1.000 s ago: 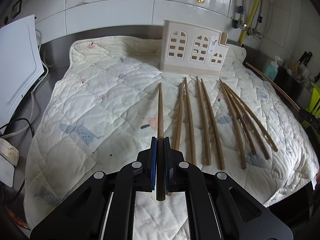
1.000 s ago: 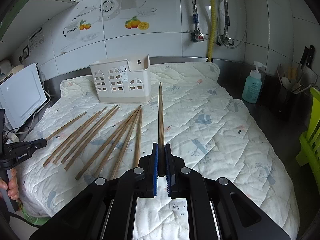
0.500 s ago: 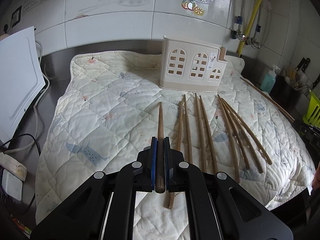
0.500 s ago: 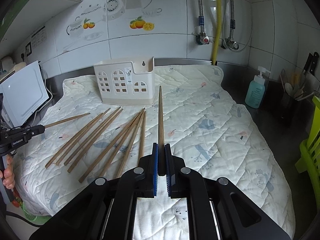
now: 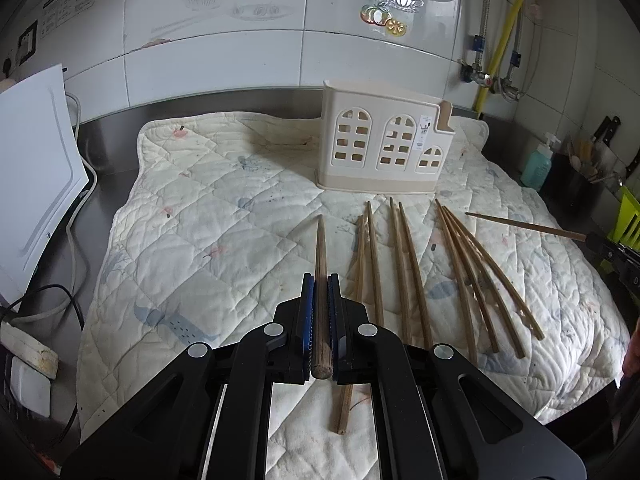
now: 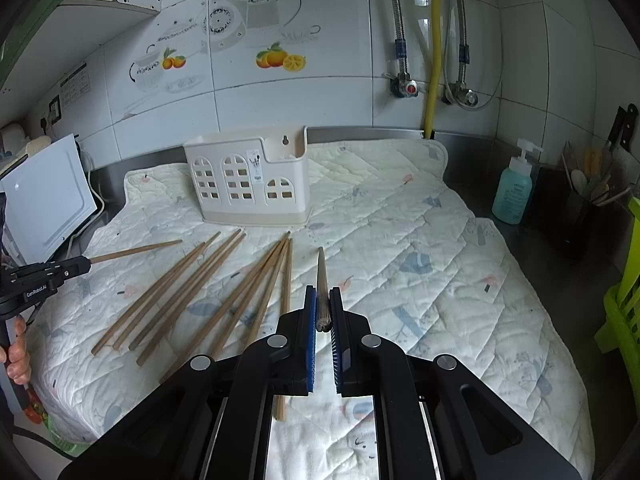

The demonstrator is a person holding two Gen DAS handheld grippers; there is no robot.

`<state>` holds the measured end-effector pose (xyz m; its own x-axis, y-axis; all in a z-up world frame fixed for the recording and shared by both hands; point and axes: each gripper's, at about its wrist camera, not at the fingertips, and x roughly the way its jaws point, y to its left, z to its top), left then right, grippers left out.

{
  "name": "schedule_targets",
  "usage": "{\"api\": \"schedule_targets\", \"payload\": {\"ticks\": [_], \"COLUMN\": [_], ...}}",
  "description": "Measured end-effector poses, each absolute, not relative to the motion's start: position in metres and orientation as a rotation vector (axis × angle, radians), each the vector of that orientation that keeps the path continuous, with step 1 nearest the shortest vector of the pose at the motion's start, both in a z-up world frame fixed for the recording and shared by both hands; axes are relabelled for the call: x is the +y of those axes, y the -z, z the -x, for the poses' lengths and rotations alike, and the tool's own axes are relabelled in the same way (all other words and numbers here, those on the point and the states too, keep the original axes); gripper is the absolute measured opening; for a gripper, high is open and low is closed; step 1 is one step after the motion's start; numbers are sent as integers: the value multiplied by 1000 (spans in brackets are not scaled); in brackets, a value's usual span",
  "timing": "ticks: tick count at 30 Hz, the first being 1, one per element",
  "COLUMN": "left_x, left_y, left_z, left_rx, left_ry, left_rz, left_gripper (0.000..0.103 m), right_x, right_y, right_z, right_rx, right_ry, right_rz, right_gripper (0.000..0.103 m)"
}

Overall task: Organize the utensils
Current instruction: 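Lift the right tool's chopstick toward the white holder while the left tool carries its own, then drop the right tool's chopstick into the holder while the left tool releases its own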

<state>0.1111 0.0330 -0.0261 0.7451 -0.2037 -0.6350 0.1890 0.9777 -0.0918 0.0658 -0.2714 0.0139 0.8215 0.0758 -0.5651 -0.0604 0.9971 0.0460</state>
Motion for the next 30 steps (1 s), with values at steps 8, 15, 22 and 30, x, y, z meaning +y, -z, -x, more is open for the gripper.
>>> {"api": "schedule_targets", "payload": {"ticks": [8, 15, 22, 30], "left_x": [32, 24, 18, 3], "left_y": [-7, -42, -78, -140], "left_z": [-127, -139, -149, -158], "left_rx": [639, 567, 503, 355], "left_ry": [216, 232, 254, 283], "left_rz": [7, -15, -18, -36], "left_gripper": [5, 5, 5, 5], "right_x": [-261, -259, -262, -256], "right_y": [-53, -84, -114, -151], "right_z": [-92, -108, -119, -132], "right_rx": [530, 485, 455, 455], "right_ry": [-153, -211, -251, -278], "right_rz": [6, 3, -1, 79], "right_gripper": [7, 7, 7, 7]}}
